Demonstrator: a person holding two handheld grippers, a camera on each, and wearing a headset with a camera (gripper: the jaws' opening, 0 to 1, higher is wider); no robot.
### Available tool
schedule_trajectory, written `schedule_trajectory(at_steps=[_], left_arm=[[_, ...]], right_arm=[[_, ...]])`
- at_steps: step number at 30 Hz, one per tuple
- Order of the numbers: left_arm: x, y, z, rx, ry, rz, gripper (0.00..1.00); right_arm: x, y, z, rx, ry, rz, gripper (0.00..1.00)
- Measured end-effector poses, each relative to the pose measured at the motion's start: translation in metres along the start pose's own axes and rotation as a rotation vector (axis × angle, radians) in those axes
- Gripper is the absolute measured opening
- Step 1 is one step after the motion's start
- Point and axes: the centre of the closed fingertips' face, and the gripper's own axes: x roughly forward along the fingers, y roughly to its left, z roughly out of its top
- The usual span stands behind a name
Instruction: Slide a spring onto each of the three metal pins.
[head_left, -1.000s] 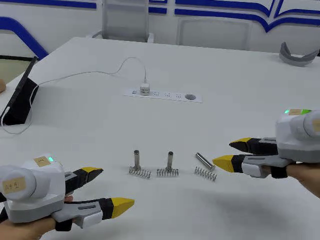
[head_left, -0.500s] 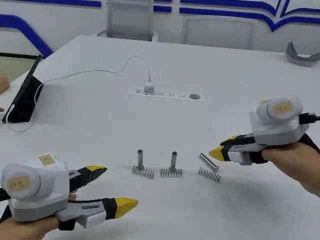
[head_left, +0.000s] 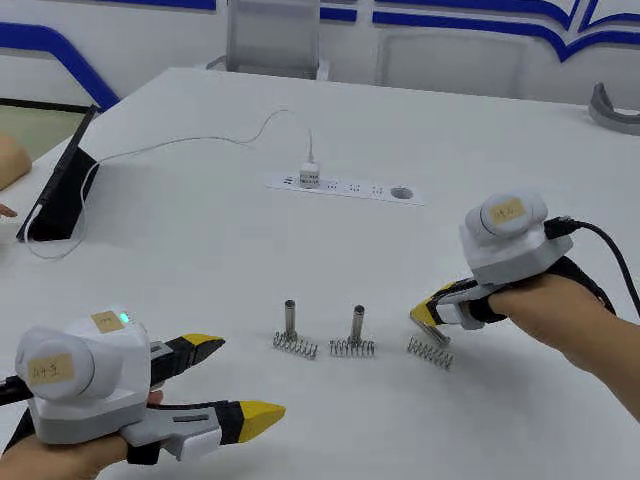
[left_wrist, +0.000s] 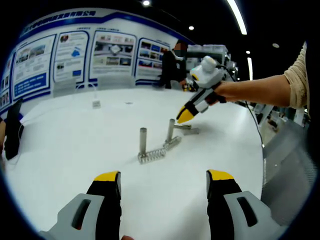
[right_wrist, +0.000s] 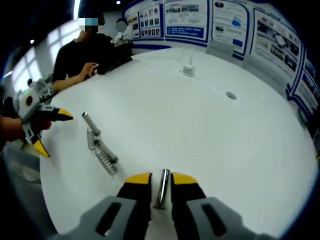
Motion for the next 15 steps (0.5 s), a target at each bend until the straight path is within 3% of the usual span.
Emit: schedule_trajectory(at_steps=[15], left_arm=[[0.000,0.001,0.000,-0.011,-0.009,0.006,0.70]], right_arm=[[0.015,-0.008,-0.009,0.033,0.075,-0.013,0.12]])
